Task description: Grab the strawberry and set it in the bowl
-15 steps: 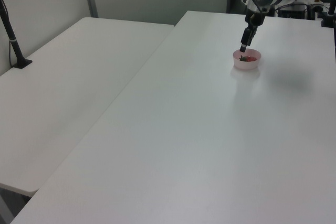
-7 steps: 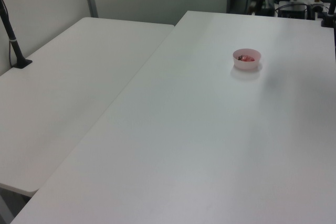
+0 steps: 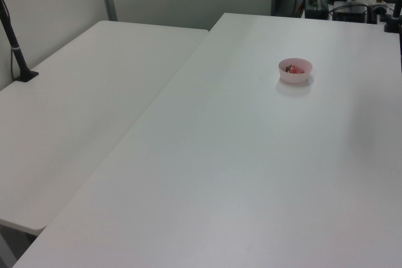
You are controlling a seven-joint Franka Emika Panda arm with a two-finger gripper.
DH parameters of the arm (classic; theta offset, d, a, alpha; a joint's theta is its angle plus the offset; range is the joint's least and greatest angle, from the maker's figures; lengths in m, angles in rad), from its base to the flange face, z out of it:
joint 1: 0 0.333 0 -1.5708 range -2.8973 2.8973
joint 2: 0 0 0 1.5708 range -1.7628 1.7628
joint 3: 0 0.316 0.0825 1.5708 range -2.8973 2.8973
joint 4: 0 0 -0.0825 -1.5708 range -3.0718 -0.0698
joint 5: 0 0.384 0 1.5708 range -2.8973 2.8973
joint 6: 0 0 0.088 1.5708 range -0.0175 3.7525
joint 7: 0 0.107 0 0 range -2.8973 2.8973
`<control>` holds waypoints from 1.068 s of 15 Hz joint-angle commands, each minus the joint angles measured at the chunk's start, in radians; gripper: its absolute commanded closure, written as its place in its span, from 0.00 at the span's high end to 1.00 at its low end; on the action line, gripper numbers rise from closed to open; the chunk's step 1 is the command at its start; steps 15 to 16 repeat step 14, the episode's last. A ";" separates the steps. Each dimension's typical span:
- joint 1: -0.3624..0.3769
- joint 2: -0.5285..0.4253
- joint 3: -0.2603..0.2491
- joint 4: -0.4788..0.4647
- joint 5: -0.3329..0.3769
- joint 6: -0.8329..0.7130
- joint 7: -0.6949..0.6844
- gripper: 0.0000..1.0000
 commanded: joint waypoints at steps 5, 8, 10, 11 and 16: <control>0.110 0.033 0.006 -0.062 -0.201 0.205 -0.023 1.00; 0.103 0.047 0.017 -0.059 -0.209 0.209 -0.067 1.00; 0.098 0.047 0.027 -0.060 -0.211 0.211 -0.061 1.00; 0.095 0.047 0.027 -0.060 -0.209 0.211 -0.059 1.00; 0.087 0.045 0.027 -0.057 -0.206 0.211 -0.071 1.00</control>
